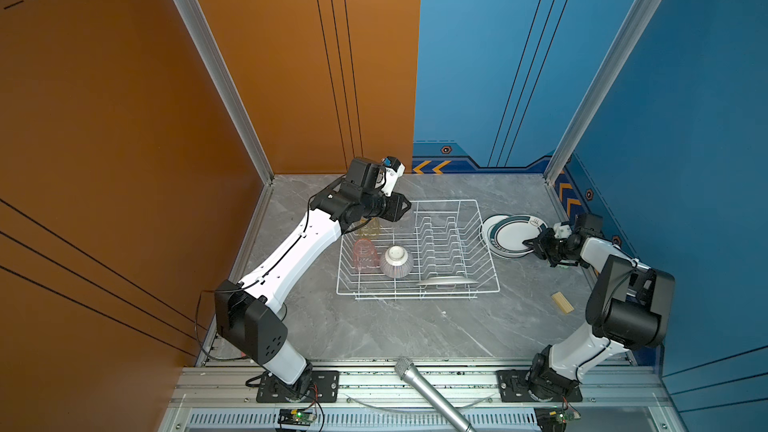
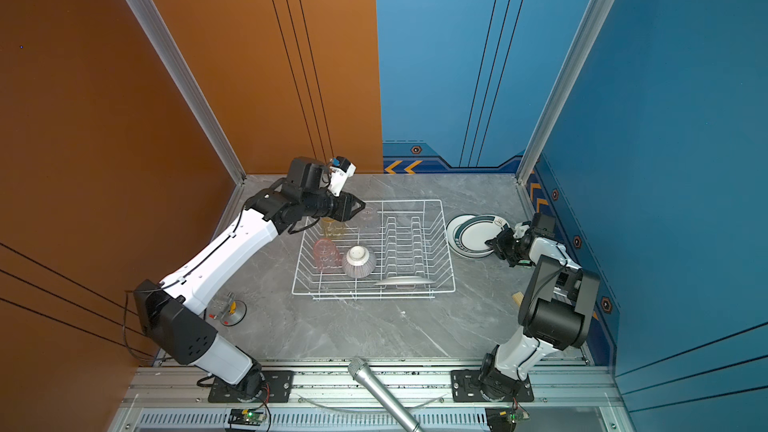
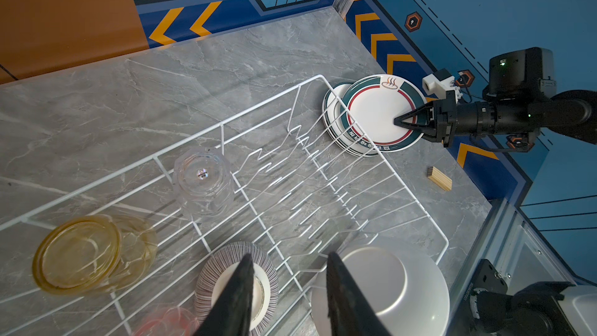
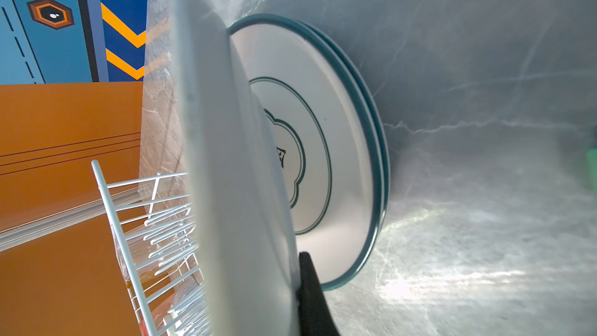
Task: Unload the mixed dishes from the dish rack
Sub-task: 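Lower the green-and-red plate onto the table plate stack with the right gripper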
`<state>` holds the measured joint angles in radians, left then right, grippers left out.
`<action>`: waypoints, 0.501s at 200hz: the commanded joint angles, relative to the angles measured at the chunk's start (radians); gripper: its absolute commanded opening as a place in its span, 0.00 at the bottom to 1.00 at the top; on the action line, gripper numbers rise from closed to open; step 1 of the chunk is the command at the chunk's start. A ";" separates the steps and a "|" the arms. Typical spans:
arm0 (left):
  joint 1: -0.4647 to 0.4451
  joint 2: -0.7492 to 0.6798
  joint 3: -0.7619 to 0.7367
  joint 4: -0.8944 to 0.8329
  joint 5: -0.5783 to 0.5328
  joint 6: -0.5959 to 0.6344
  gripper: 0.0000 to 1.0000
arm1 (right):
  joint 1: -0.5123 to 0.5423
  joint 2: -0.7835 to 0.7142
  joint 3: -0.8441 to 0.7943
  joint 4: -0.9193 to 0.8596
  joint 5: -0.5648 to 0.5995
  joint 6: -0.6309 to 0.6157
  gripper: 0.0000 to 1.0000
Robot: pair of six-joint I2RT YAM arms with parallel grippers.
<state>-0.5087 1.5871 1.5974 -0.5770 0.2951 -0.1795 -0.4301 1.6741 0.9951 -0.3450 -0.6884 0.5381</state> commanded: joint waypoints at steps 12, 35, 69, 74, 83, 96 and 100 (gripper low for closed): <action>0.003 0.008 0.018 -0.017 0.006 0.014 0.39 | 0.007 0.024 0.014 0.001 -0.029 -0.024 0.00; 0.004 0.005 0.018 -0.022 0.002 0.017 0.38 | 0.007 0.033 0.017 -0.012 -0.026 -0.030 0.02; 0.004 0.006 0.017 -0.025 0.002 0.021 0.39 | 0.006 0.036 0.026 -0.040 -0.011 -0.045 0.05; 0.004 0.006 0.017 -0.026 0.002 0.021 0.38 | 0.005 0.036 0.028 -0.046 -0.009 -0.048 0.06; 0.005 0.006 0.016 -0.026 0.002 0.021 0.39 | 0.005 0.036 0.031 -0.057 -0.004 -0.054 0.07; 0.004 0.008 0.017 -0.026 0.003 0.022 0.39 | 0.004 0.035 0.036 -0.070 0.004 -0.062 0.11; 0.005 0.007 0.018 -0.026 0.004 0.022 0.39 | 0.004 0.034 0.036 -0.074 0.006 -0.064 0.11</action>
<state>-0.5087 1.5871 1.5974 -0.5781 0.2951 -0.1783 -0.4301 1.6993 1.0012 -0.3641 -0.7010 0.5152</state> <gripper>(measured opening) 0.386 0.092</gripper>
